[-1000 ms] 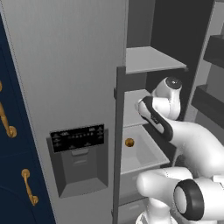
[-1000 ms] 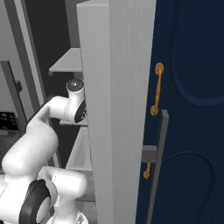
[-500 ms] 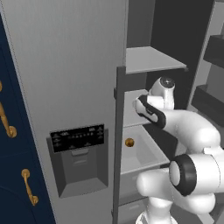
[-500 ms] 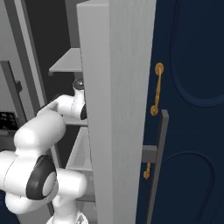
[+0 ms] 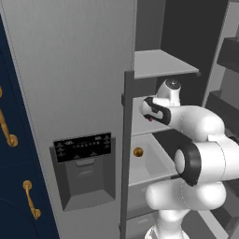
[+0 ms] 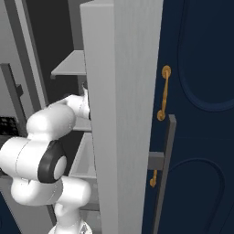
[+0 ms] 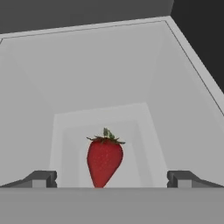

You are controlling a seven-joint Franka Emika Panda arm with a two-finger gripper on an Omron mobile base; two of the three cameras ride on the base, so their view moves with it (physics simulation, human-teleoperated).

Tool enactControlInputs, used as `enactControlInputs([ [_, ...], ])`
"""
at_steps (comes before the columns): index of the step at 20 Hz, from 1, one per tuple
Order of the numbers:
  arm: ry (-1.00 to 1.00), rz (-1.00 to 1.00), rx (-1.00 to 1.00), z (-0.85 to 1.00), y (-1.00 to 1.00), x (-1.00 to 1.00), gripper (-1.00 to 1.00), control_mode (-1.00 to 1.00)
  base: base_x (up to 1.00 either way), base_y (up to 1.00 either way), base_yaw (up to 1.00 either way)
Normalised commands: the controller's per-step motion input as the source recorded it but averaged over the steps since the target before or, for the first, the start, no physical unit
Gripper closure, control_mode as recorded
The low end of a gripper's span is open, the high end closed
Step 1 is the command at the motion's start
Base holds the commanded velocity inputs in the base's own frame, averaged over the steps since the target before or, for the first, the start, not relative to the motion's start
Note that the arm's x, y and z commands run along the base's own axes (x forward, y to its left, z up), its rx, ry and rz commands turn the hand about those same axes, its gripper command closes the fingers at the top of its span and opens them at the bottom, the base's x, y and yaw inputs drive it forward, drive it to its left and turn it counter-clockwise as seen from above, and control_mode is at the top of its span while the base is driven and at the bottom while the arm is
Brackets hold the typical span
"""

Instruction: Take the strawberry from the fridge and place it on top of the pancake, located on the dining counter.

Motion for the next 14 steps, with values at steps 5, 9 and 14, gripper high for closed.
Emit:
enactControlInputs([
  [5, 0.09, 0.00, 0.00, -0.18, 0.00, 0.32, -1.00, -1.00, 0.00, 0.00, 0.00],
  [9, 0.06, 0.00, 0.00, -0.09, 0.00, 0.04, -1.00, -1.00, 0.00, 0.00, 0.00],
  [14, 0.00, 0.00, 0.02, -0.08, 0.06, -0.05, -1.00, -1.00, 0.00, 0.00, 0.00],
])
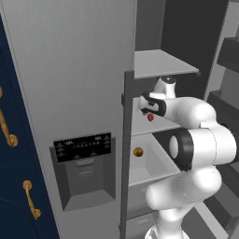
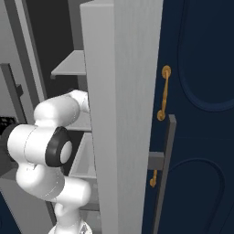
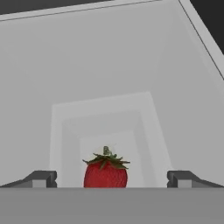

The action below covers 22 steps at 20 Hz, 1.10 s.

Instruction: Take the strawberry from the fridge and place it on top of the pancake, located on the dining counter.

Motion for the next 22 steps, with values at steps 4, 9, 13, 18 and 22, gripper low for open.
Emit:
enactControlInputs([
  [4, 0.04, 0.00, 0.00, -0.10, 0.18, -0.07, -1.00, -1.00, 0.00, 0.00, 0.00],
  [9, 0.01, 0.00, 0.00, -0.03, -0.01, -0.02, -1.00, -1.00, 0.00, 0.00, 0.00],
  [13, 0.00, 0.00, 0.00, -0.09, -0.02, 0.00, -1.00, -1.00, 0.00, 0.00, 0.00],
  [18, 0.00, 0.00, 0.00, -0.20, 0.00, 0.01, -1.00, -1.00, 0.00, 0.00, 0.00],
  [22, 0.00, 0.00, 0.00, -0.27, -0.01, 0.14, -1.00, -1.00, 0.00, 0.00, 0.00],
])
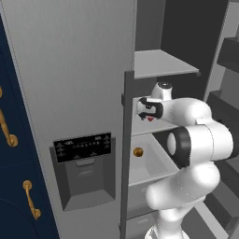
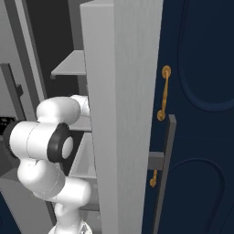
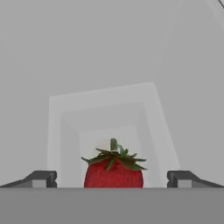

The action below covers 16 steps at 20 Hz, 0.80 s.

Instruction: Take the strawberry from the fridge and place it on top of the pancake, located on the dining counter.

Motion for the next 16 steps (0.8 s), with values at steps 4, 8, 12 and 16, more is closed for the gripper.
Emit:
enactControlInputs([
  [4, 0.00, 0.00, 0.00, -0.12, 0.00, 0.14, -1.00, -1.00, 0.00, 0.00, 0.00],
  [8, 0.00, 0.00, 0.00, -0.06, 0.00, 0.04, -1.00, -1.00, 0.00, 0.00, 0.00],
  [12, 0.00, 0.00, 0.00, -0.10, 0.00, 0.00, 1.00, -1.00, 0.00, 0.00, 0.00],
  [16, 0.00, 0.00, 0.00, -0.01, 0.00, 0.00, 1.00, -1.00, 0.00, 0.00, 0.00],
])
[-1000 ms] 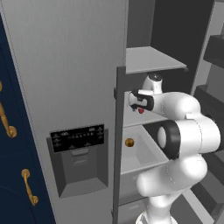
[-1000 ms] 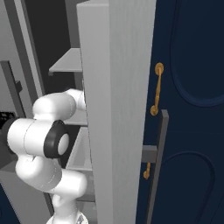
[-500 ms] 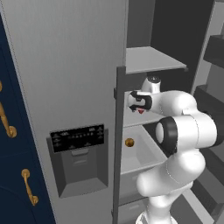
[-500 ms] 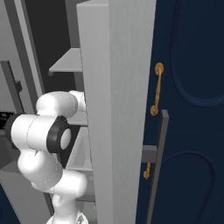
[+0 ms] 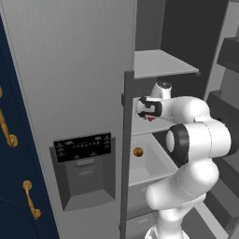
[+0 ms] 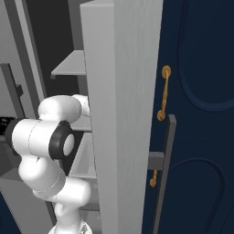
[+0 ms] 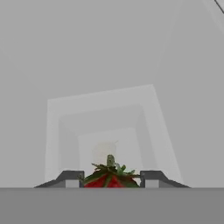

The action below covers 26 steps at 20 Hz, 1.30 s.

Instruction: Take the strawberry from the fridge and place it on top of the pancake, located on the dining counter.

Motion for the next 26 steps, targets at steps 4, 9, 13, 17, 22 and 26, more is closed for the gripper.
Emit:
enactControlInputs([
  [4, 0.00, 0.00, 0.00, 0.00, 0.00, -0.01, 1.00, -1.00, 0.00, 0.00, 0.00],
  [9, -0.11, -0.01, -0.01, 0.21, -0.01, -0.46, 1.00, -1.00, 0.00, 0.00, 0.00],
  [13, -0.19, 0.00, 0.00, 0.23, 0.00, -0.81, 1.00, -1.00, 0.00, 0.00, 0.00],
  [17, -0.16, 0.00, 0.00, 0.22, 0.00, -0.84, 1.00, -1.00, 0.00, 0.00, 0.00],
  [22, -0.08, 0.00, 0.00, 0.50, 0.00, -0.85, 1.00, -1.00, 0.00, 0.00, 0.00],
  [26, -0.03, 0.01, -0.01, 0.62, 0.00, -0.89, 1.00, -1.00, 0.00, 0.00, 0.00],
])
